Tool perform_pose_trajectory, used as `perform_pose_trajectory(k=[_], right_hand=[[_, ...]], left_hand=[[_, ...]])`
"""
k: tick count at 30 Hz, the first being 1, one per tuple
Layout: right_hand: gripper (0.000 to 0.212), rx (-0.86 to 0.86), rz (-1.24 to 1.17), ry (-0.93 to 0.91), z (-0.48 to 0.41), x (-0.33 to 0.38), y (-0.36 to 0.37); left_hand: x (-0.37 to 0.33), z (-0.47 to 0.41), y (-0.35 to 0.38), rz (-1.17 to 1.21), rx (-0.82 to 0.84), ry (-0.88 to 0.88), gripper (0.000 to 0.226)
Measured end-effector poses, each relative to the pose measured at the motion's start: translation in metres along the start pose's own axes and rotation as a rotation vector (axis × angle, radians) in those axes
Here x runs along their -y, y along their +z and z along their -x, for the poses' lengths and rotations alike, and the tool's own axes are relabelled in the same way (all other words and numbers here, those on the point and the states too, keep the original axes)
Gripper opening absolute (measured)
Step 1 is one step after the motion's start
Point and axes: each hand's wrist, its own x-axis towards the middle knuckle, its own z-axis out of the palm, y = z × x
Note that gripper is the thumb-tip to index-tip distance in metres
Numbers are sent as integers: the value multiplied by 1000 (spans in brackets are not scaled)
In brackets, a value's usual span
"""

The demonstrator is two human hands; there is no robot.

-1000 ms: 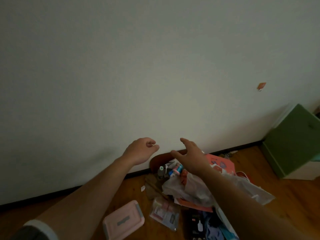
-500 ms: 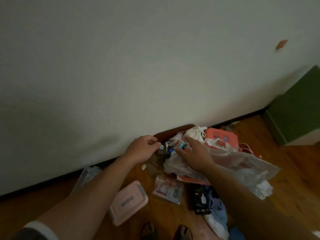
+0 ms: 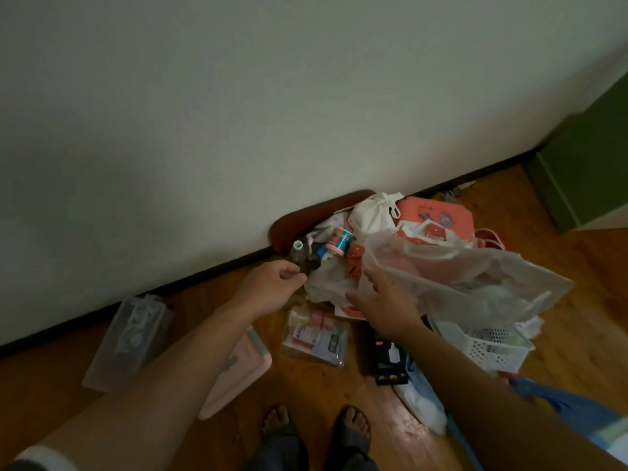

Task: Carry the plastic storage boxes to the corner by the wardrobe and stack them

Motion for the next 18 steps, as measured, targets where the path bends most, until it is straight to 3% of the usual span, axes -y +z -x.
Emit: perform_pose_trajectory(k=[2,9,18], right_hand=[[57,27,-46,4,-12,-23,16],[57,76,-10,55,-50,-113,82],[33,89,-13,71,-100,-219,167]], left_hand=[[17,-16,21,-1,8,-10,41],[89,-73,94,34,46,-42,40],[179,-146,171,90,89,-100,40]])
